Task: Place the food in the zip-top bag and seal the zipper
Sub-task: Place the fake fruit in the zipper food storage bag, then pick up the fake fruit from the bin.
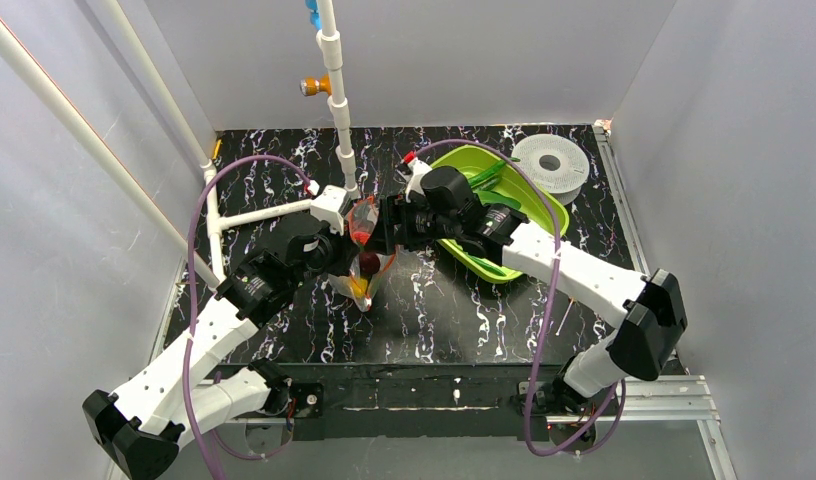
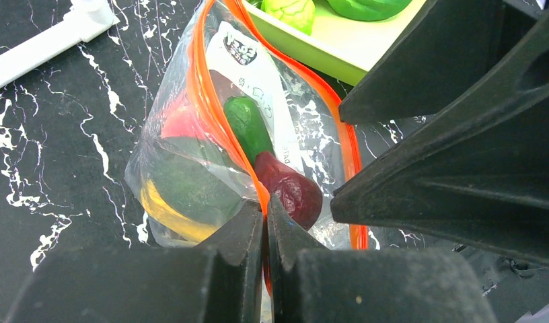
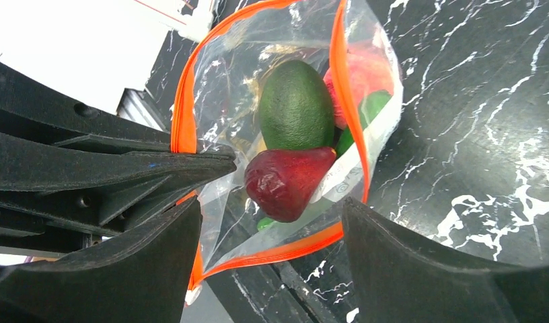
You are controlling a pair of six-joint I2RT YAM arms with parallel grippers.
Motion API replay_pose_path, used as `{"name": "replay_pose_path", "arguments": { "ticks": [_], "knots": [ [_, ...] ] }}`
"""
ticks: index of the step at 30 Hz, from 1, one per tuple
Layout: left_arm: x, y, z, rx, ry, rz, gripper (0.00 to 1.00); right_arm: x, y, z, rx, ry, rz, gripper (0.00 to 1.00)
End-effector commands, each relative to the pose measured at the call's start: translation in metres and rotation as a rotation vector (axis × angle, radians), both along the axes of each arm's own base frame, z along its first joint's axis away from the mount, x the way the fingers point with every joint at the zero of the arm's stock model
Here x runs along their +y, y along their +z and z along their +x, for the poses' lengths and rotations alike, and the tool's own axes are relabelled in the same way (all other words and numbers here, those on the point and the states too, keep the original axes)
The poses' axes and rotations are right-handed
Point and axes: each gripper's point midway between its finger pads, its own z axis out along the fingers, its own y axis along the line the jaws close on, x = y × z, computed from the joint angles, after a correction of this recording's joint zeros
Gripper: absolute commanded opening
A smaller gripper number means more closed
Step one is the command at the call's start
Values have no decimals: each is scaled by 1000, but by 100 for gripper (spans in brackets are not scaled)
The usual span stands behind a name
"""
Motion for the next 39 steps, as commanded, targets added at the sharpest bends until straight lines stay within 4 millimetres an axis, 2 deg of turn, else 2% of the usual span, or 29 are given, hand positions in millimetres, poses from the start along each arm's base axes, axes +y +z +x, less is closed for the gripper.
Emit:
{"name": "replay_pose_path", "arguments": {
  "ticks": [1,6,12,17,22,24,28,30,33,35,39],
  "knots": [
    [2,11,0,-28,10,-15,0,-13,39,7,-112,-55,25,82],
    [1,11,-1,-24,5,-16,0,-44,37,17,-186,-170,-36,82],
    [0,10,0,-19,2,-14,0,-94,22,31,-266,-357,-155,90],
    [0,9,0,-17,4,-13,0,-141,6,44,-269,-527,-298,97],
    [0,7,1,-13,5,-11,0,-172,-5,59,-235,-660,-342,98],
    [-1,7,1,-8,0,-9,0,-175,-17,65,-165,-689,-303,98],
    [0,6,1,-9,6,-5,0,-165,-42,75,11,-666,-161,99],
    [-1,6,1,-7,3,-6,0,-160,-51,86,61,-656,-107,98],
    [-1,6,1,-6,0,-8,0,-161,-69,105,115,-661,-129,98],
    [-1,5,1,-4,2,-4,0,-161,-71,123,105,-670,-171,99],
    [-2,5,0,0,-3,-4,0,-145,-84,150,146,-645,-168,98]
  ]
}}
